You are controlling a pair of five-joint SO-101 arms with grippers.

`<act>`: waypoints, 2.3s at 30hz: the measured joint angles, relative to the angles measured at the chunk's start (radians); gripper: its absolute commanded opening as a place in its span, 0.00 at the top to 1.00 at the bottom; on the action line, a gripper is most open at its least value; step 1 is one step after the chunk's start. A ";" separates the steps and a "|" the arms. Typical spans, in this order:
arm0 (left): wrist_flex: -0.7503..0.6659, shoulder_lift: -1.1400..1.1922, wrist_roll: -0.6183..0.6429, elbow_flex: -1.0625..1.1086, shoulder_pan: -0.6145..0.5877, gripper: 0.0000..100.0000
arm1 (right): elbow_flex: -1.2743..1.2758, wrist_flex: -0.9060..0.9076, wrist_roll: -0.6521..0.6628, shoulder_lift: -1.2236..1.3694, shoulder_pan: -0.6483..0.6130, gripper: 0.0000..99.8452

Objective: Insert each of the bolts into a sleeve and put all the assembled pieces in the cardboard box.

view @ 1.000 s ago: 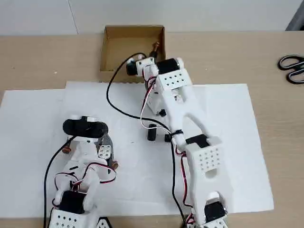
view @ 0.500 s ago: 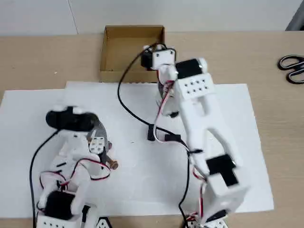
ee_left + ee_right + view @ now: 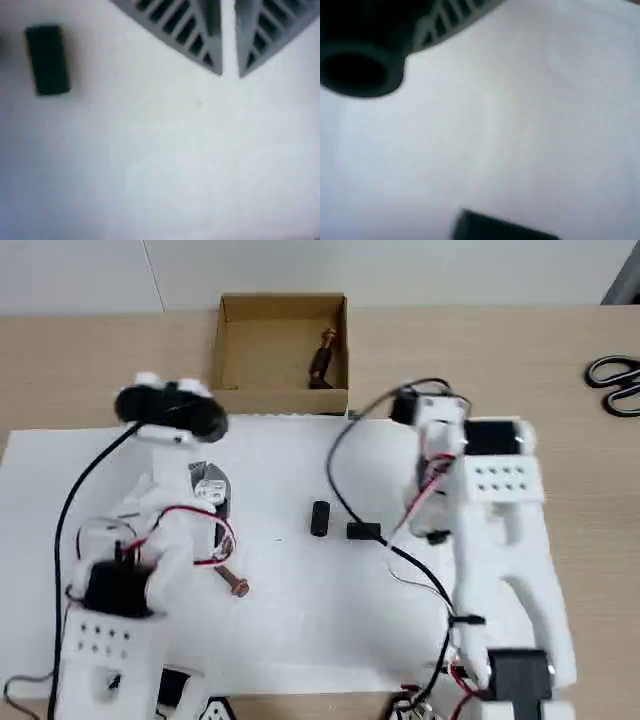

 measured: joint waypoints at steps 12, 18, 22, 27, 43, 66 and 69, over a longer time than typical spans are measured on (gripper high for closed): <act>0.118 0.114 -0.766 -0.035 0.000 0.99 | 0.353 -0.104 0.081 -0.302 0.118 1.00; 0.120 0.114 -1.088 -0.015 0.000 0.99 | 0.417 -0.149 0.081 -0.394 0.121 1.00; 0.120 0.115 -1.254 0.038 0.000 0.99 | 0.420 -0.150 0.081 -0.430 0.121 1.00; 0.120 0.115 -1.329 0.078 0.000 0.99 | 0.422 -0.150 0.081 -0.460 0.121 1.00; 0.158 0.292 -1.338 0.129 0.000 0.99 | 0.422 -0.150 0.081 -0.489 0.121 1.00; 0.399 0.789 -1.341 -0.305 -0.028 0.94 | 0.422 -0.150 0.081 -0.489 0.121 1.00; 0.399 0.855 -1.341 -0.382 -0.054 0.93 | 0.422 -0.150 0.081 -0.489 0.121 1.00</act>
